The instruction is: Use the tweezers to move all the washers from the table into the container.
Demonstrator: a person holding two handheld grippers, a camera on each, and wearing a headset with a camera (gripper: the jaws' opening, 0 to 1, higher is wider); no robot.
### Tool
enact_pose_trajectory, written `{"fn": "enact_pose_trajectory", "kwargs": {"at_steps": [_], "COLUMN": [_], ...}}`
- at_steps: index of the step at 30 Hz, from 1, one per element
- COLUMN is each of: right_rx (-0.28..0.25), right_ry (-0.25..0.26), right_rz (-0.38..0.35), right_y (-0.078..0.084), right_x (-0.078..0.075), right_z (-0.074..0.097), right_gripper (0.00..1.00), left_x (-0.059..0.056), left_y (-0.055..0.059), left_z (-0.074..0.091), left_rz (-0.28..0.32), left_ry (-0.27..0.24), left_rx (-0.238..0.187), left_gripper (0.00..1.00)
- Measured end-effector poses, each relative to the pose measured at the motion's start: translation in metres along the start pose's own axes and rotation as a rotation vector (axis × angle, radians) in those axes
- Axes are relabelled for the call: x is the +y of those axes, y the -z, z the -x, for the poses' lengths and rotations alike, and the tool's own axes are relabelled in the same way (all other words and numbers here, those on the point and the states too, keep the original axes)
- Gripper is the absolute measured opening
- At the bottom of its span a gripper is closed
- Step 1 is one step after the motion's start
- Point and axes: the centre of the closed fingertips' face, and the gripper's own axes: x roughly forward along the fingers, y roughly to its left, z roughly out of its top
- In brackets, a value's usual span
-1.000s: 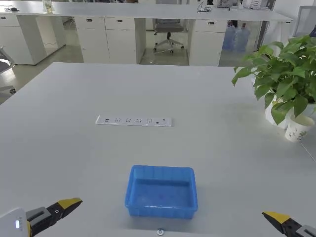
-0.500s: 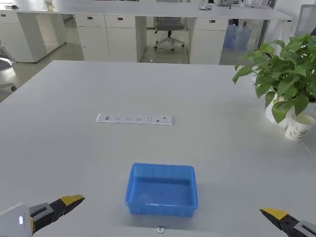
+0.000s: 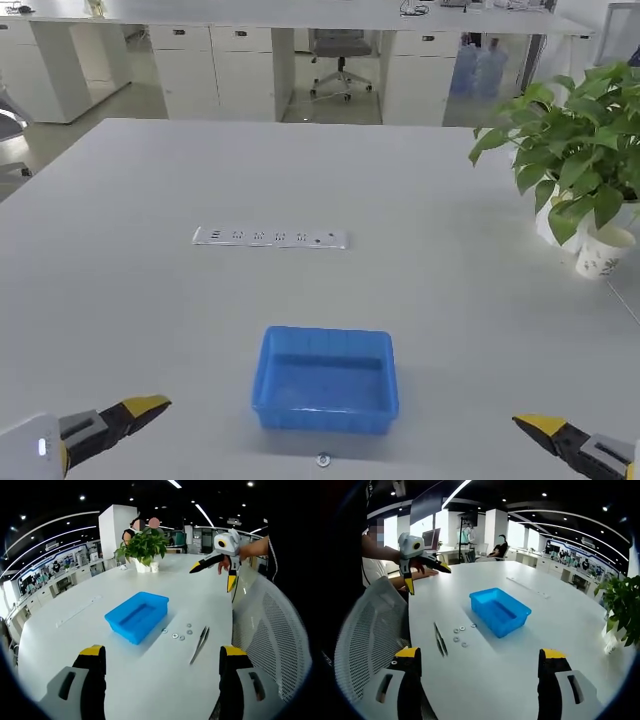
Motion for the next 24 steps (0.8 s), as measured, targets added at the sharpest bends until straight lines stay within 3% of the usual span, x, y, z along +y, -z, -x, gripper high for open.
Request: {"fn": "enact_pose_trajectory", "kwargs": {"at_steps": [7, 19, 24], "right_rx": [0.094, 0.127, 0.148], "right_ry": [-0.122, -0.235, -0.286], "right_rz": [0.105, 0.175, 0.212], "right_y": [0.005, 0.003, 0.008], "right_x": [0.019, 0.039, 0.049], "right_z": [-0.009, -0.032, -0.042], "right_gripper": [0.78, 0.60, 0.54], "left_x": [-0.007, -0.024, -0.031], "left_y": [0.002, 0.010, 0.020], "left_z": [-0.005, -0.014, -0.021], "left_rz": [-0.023, -0.071, -0.112], "left_ry": [0.040, 0.134, 0.178], "left_rx": [0.015, 0.054, 0.103], "left_gripper": [0.95, 0.74, 0.63]}}
